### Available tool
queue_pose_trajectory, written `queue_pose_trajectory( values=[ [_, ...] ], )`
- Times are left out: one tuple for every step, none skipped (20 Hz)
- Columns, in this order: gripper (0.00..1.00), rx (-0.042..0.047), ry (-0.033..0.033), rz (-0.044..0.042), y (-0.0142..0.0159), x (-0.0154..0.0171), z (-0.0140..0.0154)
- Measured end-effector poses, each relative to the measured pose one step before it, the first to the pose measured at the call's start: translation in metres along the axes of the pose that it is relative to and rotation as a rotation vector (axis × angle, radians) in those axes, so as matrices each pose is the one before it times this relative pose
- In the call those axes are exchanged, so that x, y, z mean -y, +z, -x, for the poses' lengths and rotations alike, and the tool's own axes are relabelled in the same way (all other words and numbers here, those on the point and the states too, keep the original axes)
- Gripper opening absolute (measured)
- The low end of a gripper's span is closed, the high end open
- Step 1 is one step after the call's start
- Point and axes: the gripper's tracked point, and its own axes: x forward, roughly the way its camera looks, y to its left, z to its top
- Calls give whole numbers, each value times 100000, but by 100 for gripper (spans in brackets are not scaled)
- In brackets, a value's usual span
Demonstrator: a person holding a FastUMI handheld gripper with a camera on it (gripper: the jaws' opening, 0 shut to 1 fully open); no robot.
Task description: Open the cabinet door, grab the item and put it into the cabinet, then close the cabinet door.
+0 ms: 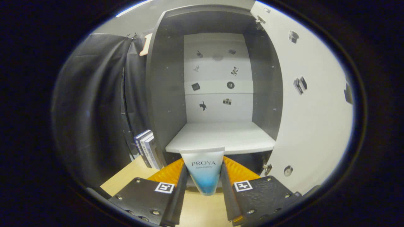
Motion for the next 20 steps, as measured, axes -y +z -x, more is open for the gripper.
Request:
queue_pose_trajectory(
  values=[
    [54,2429,-29,-891,1287,211,-929],
    [54,3164,-58,-704,1477,129,-1120],
    [54,1522,-369,-186,827,232,-1329],
    [54,1383,-850,-178,709,294,-1340],
    [54,168,-517,-1275,493,143,-1459],
    [54,-97,337,-1537,315,64,-1348],
    [54,1266,-570,-1094,500,252,-1406],
    [54,490,-654,-56,301,256,-1454],
    [54,612,-894,613,124,289,-1222],
    [54,359,-1288,1043,137,278,-1275],
    [54,-143,-1241,542,-227,258,-979],
    [54,354,-1377,-373,-22,184,-845],
    [54,238,-184,-324,-140,-7,-747],
    [54,-44,-1055,508,-250,57,-637],
    [54,-325,-349,662,-370,67,-489],
    [54,-1015,-438,954,-460,28,-502],
    [54,-1074,184,236,-595,-131,-255],
    [54,-629,-29,53,-305,-60,-325],
    [54,-717,2,271,-303,53,-367],
    [54,-622,-147,108,-294,-7,-253]
  ],
)
